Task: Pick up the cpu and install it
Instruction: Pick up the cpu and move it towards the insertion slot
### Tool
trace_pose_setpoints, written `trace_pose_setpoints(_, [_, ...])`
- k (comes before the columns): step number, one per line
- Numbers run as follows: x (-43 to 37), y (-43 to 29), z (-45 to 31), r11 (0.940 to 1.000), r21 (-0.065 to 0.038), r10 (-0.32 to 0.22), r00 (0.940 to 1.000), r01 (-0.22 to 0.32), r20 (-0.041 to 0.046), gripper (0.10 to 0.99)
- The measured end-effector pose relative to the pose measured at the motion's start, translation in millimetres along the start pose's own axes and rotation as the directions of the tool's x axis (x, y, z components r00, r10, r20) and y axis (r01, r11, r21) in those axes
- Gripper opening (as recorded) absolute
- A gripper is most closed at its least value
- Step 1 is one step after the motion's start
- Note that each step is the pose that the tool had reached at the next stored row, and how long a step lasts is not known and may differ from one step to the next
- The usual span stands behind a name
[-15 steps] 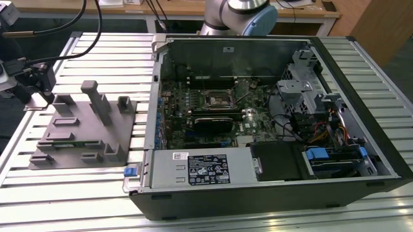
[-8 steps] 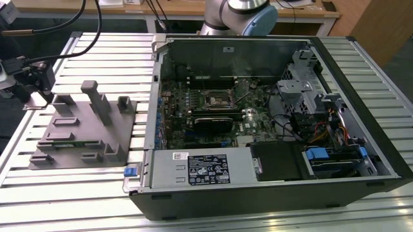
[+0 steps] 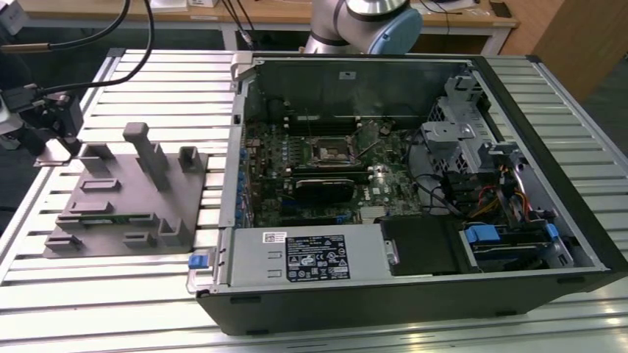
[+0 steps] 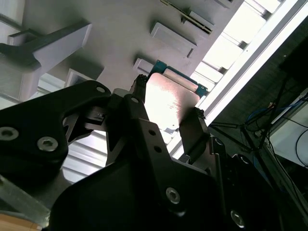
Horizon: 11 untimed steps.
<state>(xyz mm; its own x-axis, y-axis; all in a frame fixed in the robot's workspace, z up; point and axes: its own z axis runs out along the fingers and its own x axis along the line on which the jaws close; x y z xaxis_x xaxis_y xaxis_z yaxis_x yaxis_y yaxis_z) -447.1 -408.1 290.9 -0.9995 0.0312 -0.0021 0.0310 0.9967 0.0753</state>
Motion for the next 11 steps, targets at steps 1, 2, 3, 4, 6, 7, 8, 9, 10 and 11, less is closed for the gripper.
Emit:
trace_pose_setpoints(1, [0.0, 0.0, -0.3, 1.0000, 0.000, 0.000, 1.0000, 0.000, -0.0001, 0.529])
trace_pose_setpoints(2, [0.0, 0.1, -0.6, 1.0000, 0.000, 0.000, 1.0000, 0.000, -0.0001, 0.529])
trace_pose_setpoints(3, [0.0, 0.1, -0.9, 1.0000, 0.000, 0.000, 1.0000, 0.000, -0.0001, 0.529])
trace_pose_setpoints(4, [0.0, 0.1, -1.3, 1.0000, 0.000, 0.000, 1.0000, 0.000, -0.0002, 0.529])
trace_pose_setpoints(6, [0.0, 0.1, -1.9, 1.0000, 0.000, 0.000, 1.0000, 0.000, 0.0000, 0.529])
trace_pose_setpoints(7, [0.0, 0.2, -2.2, 1.0000, 0.000, 0.000, 1.0000, 0.000, 0.0000, 0.529])
trace_pose_setpoints(8, [0.0, 0.2, -2.4, 1.0000, 0.000, 0.000, 1.0000, 0.000, 0.0000, 0.529])
trace_pose_setpoints(9, [0.0, 0.2, -2.8, 1.0000, 0.000, 0.000, 1.0000, 0.000, -0.0001, 0.529])
trace_pose_setpoints(10, [0.0, 0.2, -3.1, 1.0000, 0.000, 0.000, 1.0000, 0.000, -0.0001, 0.529])
trace_pose_setpoints(11, [0.0, 0.3, -3.4, 1.0000, 0.000, 0.000, 1.0000, 0.000, 0.0000, 0.529])
